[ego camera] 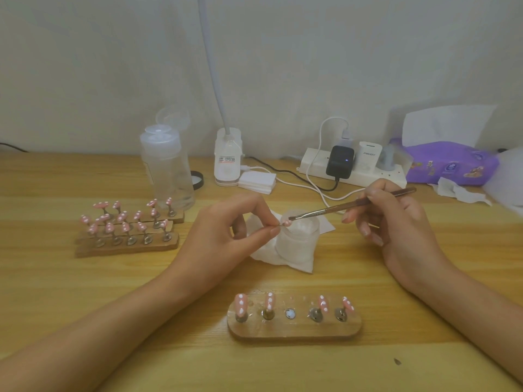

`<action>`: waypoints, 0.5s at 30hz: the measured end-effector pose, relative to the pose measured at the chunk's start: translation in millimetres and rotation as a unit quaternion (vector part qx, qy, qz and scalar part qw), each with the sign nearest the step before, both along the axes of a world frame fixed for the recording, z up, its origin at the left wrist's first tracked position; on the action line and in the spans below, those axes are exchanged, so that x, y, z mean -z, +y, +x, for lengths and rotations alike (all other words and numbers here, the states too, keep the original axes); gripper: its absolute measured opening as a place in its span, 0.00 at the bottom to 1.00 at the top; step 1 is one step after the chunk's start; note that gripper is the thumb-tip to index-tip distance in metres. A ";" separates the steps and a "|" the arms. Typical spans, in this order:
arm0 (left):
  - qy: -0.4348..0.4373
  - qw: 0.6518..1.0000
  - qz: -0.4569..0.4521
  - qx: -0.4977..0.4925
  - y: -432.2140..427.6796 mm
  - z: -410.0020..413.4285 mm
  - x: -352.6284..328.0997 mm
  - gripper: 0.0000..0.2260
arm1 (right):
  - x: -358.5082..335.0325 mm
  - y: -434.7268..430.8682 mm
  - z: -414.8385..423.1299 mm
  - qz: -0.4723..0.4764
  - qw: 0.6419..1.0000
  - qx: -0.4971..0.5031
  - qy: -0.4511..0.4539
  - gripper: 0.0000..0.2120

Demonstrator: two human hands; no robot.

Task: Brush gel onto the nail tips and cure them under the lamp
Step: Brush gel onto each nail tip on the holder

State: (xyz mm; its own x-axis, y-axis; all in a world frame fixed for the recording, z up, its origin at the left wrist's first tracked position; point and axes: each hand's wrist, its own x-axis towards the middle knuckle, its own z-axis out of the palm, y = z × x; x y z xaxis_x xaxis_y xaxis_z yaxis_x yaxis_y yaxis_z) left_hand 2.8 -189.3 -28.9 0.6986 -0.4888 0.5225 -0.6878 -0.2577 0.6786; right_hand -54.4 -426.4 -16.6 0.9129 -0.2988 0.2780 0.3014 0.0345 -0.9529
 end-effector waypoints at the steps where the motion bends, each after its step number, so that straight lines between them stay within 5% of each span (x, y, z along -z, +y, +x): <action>1: 0.000 1.000 0.000 0.001 0.1 -0.1 -0.2 0.05 | -0.4 -0.5 -0.3 0.006 1.000 -0.002 -0.005 0.13; 15: -0.007 1.000 0.006 0.002 -0.2 -1.9 -2.3 0.05 | 1.4 1.2 -1.0 -0.010 1.000 -0.004 0.004 0.14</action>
State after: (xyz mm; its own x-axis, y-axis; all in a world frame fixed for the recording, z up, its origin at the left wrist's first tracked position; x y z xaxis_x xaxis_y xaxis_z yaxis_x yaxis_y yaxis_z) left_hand 1.0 -189.5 -26.6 0.6897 -0.4974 0.5262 -0.6981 -0.2639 0.6656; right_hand -55.4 -425.3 -17.9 0.9171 -0.2869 0.2770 0.2941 0.0177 -0.9556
